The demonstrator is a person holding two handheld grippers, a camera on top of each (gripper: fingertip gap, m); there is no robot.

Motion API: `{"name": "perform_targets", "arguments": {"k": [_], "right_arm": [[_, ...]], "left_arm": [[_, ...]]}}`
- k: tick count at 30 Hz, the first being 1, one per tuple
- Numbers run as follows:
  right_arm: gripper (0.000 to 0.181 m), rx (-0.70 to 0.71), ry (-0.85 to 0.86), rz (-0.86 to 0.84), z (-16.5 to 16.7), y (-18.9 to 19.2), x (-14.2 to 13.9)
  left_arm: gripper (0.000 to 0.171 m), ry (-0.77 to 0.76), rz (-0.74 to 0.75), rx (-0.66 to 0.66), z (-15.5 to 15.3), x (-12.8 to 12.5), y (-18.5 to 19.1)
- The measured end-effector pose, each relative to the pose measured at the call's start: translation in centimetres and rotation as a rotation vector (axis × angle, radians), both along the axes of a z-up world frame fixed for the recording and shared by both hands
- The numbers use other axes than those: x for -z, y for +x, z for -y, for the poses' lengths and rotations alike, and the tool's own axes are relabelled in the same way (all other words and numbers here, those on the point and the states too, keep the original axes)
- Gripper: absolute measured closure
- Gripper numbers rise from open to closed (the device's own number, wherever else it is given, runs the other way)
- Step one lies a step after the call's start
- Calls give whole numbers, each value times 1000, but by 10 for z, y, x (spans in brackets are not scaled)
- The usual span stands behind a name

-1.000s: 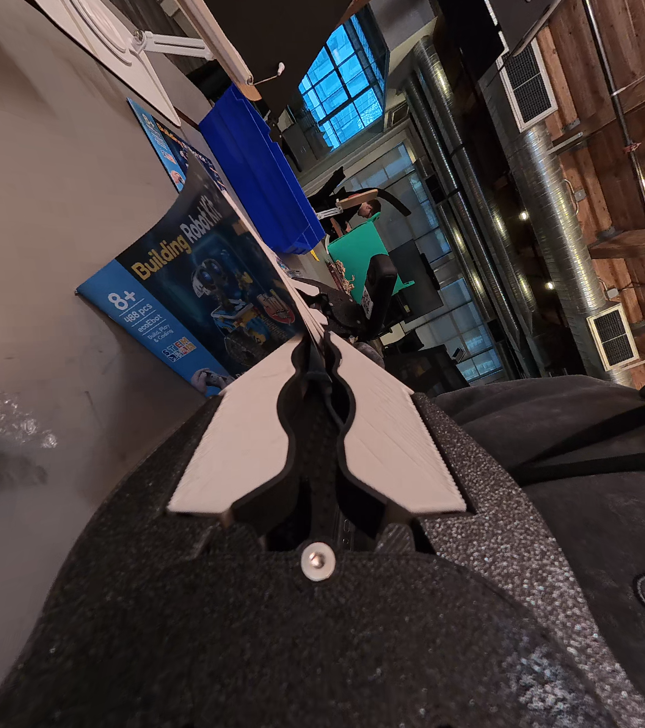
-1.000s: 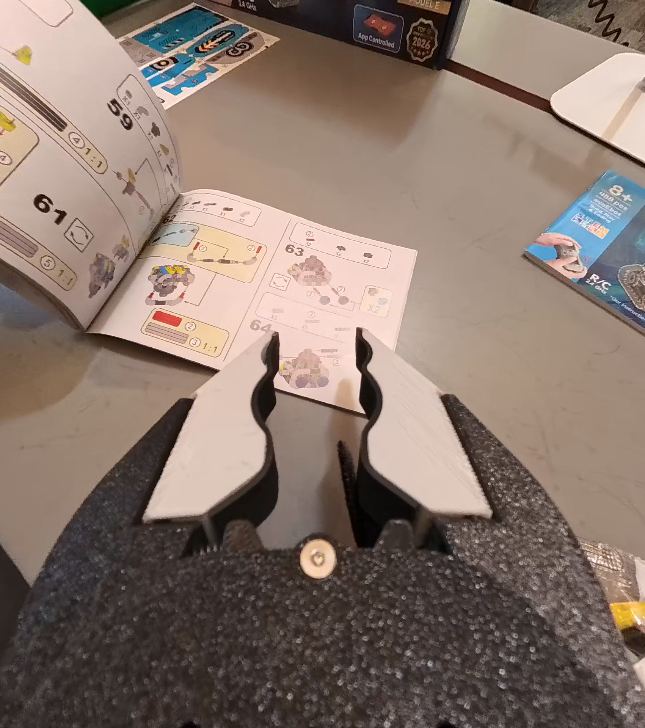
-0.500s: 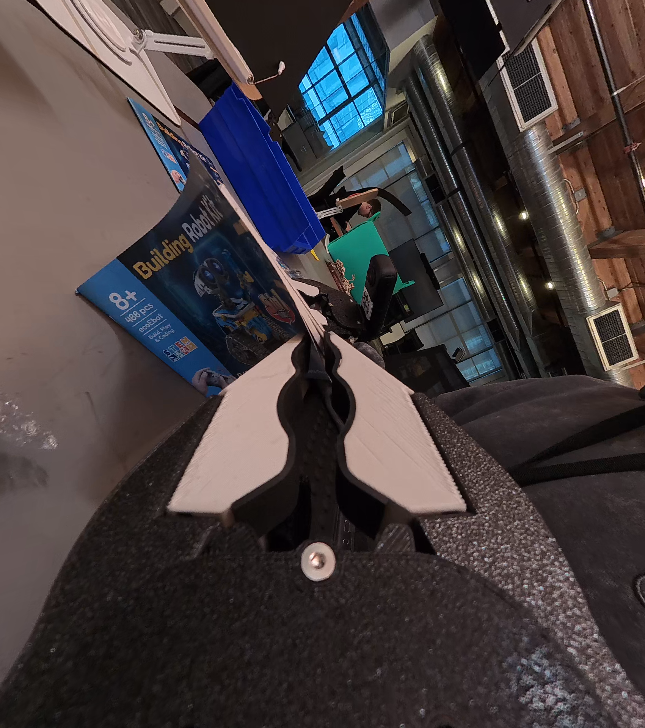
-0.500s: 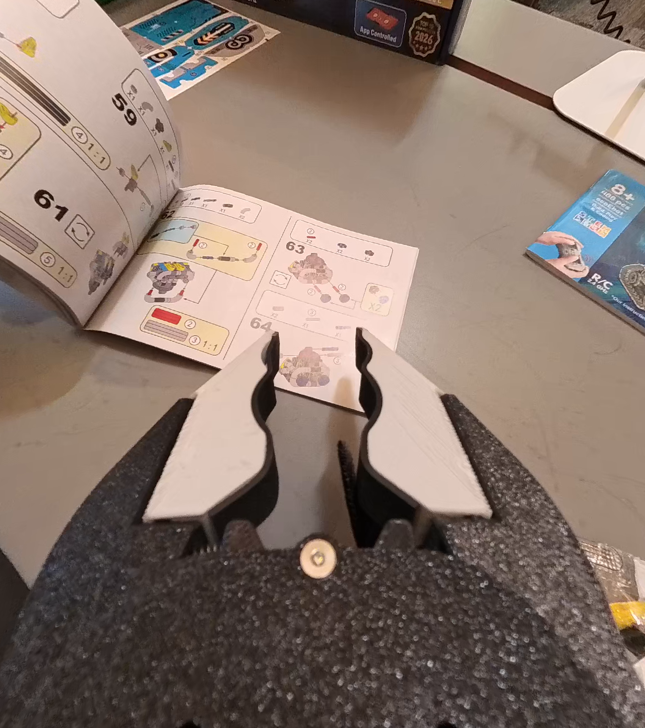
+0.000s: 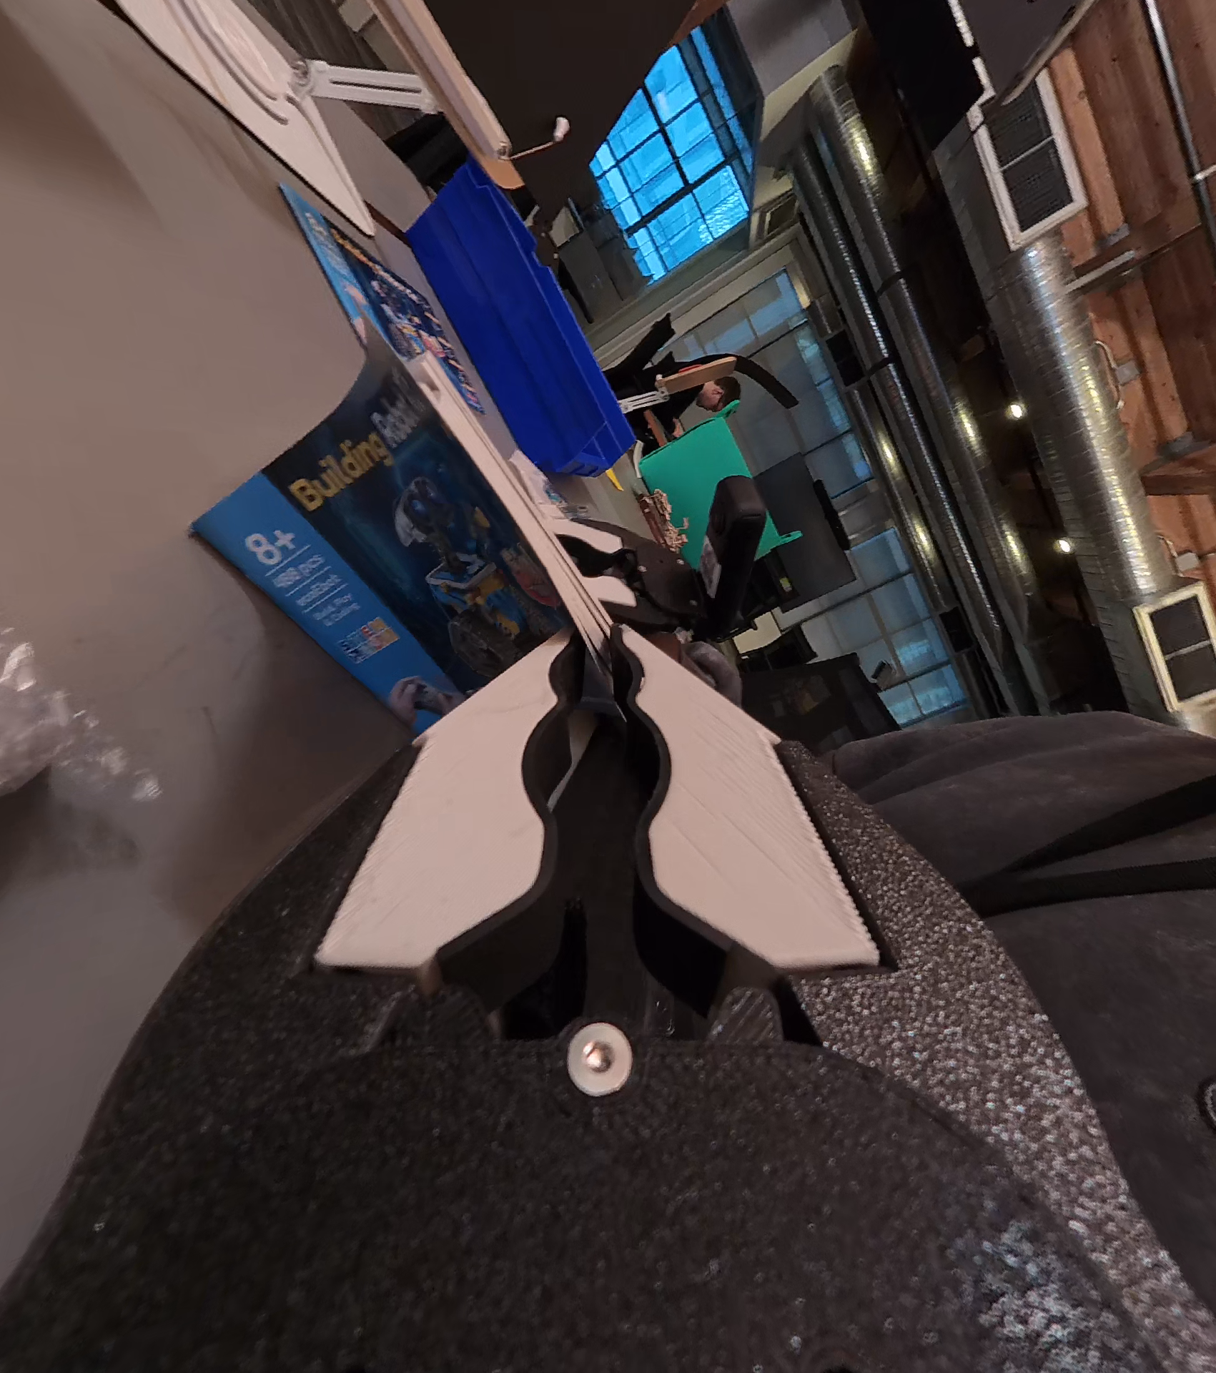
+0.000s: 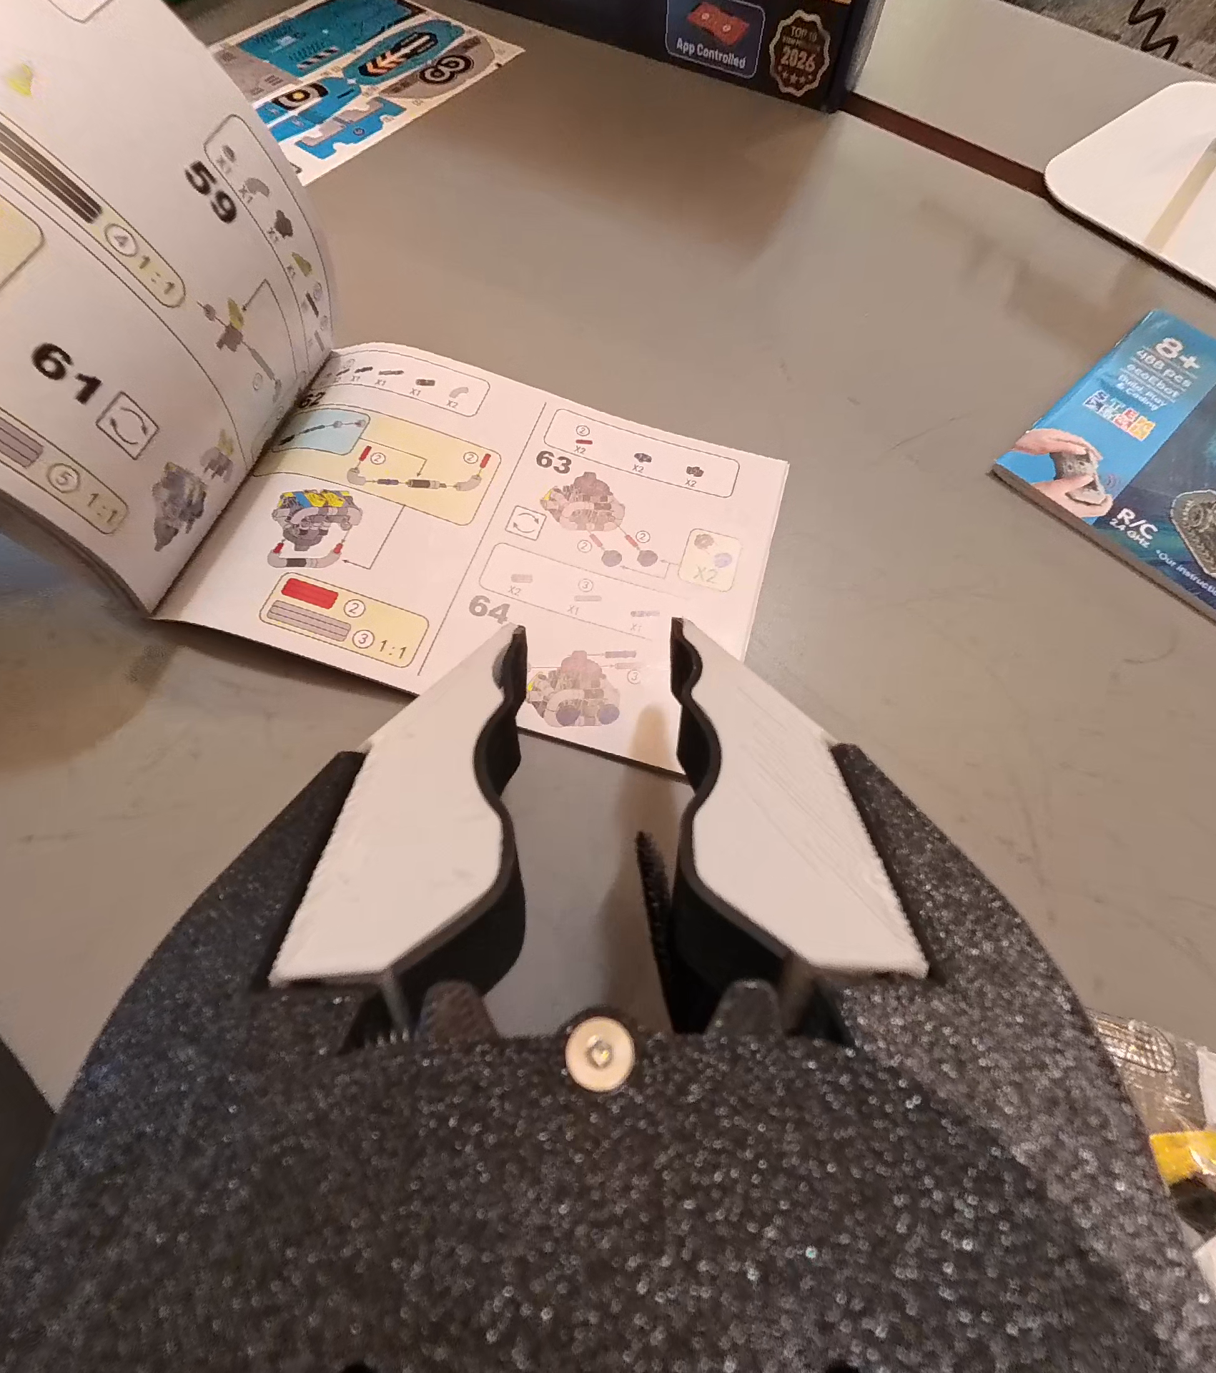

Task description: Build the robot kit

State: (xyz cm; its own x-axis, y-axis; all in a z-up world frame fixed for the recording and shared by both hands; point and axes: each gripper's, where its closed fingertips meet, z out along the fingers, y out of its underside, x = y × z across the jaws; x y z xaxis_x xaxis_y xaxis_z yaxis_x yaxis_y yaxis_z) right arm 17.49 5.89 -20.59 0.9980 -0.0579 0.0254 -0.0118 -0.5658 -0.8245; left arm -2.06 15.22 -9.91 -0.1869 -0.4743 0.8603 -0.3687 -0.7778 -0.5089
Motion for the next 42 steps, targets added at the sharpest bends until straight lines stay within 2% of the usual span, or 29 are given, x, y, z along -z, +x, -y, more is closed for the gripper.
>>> {"name": "perform_targets", "arguments": {"k": [3, 6, 8, 10, 15, 20, 24, 34, 37, 40, 42], "right_arm": [[143, -85, 63, -41, -4, -20, -14], [130, -407, 230, -143, -5, -98, -54], [128, -523, 311, -107, -6, -139, -73], [121, -537, 373, -24, -14, -162, -84], [107, -543, 361, 148, -34, -191, -80], [114, -523, 292, 332, -36, -186, -57], [123, -500, 252, 398, -32, -174, -46], [128, -390, 231, 258, -23, -129, -48], [140, -327, 222, 233, -20, -105, -49], [165, -225, 198, 207, -20, -77, -47], [170, -179, 188, 172, -20, -65, -47]], "left_arm": [[166, -12, -4, -20, -5, 2, -6], [166, -26, 6, -20, -4, 1, -7], [166, -19, 2, -15, -2, 2, -5], [167, -16, 1, -8, -1, 2, -3], [167, -14, -2, 10, 5, 4, 3], [168, -13, -7, 5, 4, 5, 0], [168, -15, -12, -7, -1, 6, -6], [168, -3, -103, -52, -14, 27, -22], [167, -8, -135, -79, -21, 36, -29], [164, 6, -195, -121, -30, 48, -35], [159, 53, -252, -157, -38, 57, -41]]}}
